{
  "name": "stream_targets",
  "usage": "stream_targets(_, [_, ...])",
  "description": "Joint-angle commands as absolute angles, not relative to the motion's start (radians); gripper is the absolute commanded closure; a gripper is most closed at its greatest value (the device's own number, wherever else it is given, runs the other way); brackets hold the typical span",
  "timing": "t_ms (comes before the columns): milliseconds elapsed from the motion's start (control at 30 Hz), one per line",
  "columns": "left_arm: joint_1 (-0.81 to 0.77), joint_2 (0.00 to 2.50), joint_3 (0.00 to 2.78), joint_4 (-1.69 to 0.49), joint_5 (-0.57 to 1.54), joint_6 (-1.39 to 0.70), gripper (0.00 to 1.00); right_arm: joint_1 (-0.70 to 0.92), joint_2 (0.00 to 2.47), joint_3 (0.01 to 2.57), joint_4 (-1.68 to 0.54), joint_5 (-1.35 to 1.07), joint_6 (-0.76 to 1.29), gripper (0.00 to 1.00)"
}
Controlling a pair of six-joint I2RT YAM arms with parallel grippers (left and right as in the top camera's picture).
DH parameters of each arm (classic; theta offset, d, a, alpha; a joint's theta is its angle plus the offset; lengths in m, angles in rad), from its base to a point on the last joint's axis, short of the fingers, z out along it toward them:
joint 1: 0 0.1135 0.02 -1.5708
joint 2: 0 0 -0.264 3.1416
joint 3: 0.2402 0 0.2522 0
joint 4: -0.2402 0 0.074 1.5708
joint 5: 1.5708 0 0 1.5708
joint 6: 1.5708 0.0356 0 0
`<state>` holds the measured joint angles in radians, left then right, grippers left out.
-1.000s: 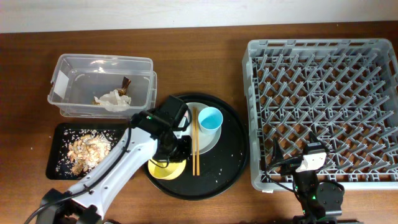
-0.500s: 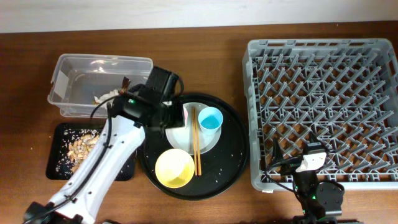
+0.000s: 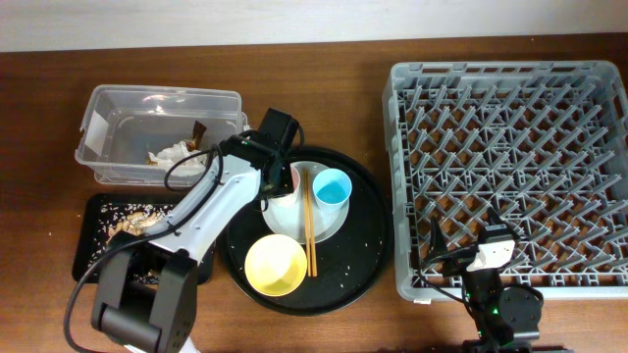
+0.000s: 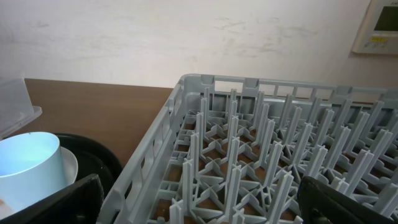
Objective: Sort waste into correct bins and load items into the dishwasher rack
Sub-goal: 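Grasp the pink cup with the left gripper and lift it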
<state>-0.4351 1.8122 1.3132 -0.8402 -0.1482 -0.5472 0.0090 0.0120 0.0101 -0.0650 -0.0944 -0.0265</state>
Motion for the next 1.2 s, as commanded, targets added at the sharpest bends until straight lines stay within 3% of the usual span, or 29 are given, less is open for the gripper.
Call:
stream_targets(0, [-0.425,1.824,1.309,-0.847,-0.162,-0.553,0.76,0.004,0.006,0.006,-0.071,-0.093,-0.022,0.02])
stream_targets(133, [-0.414,1.814,1.319,-0.853,-0.162,-0.553,0.99,0.004,0.006,0.006,-0.071,-0.093,-0.022,0.02])
stream_targets(267, [-0.375,1.679,1.323,-0.871,-0.140,-0.552,1.00,0.004,0.006,0.006,-0.071,-0.093,-0.022,0.02])
stream_targets(367, [-0.231,1.445,1.330,-0.883,0.239,-0.445,1.00,0.004,0.006,0.006,-0.071,-0.093,-0.022,0.02])
stream_targets(467, [0.039,1.312,1.330,-0.884,1.018,-0.246,1.00,0.004,0.006,0.006,-0.065,0.065,-0.052,0.02])
stream_targets(600, [0.128,1.308,1.327,-0.920,1.309,-0.137,1.00,0.006,0.006,0.006,-0.076,0.025,-0.037,0.02])
stream_targets(700, [0.127,1.308,1.327,-0.921,1.344,-0.125,1.00,0.006,0.006,0.019,-0.036,-0.384,0.119,0.02])
stream_targets(833, [0.127,1.308,1.327,-0.921,1.347,-0.125,1.00,0.006,0.050,0.250,-0.042,-0.688,0.329,0.02])
stream_targets(967, [0.060,1.308,1.327,-0.921,1.347,-0.125,1.00,0.006,0.451,0.641,-0.188,-1.148,0.361,0.02])
stream_targets(1033, [0.002,1.308,1.327,-0.920,1.348,-0.125,1.00,0.006,0.675,0.772,-0.093,-1.471,0.393,0.02])
stream_targets(1100, [-0.046,1.308,1.327,-0.920,1.348,-0.125,1.00,0.006,0.790,0.824,-0.023,-1.552,0.540,0.02])
stream_targets(1167, [-0.090,1.308,1.327,-0.878,1.401,-0.125,1.00,0.007,0.836,0.825,-0.022,-1.552,0.545,0.02])
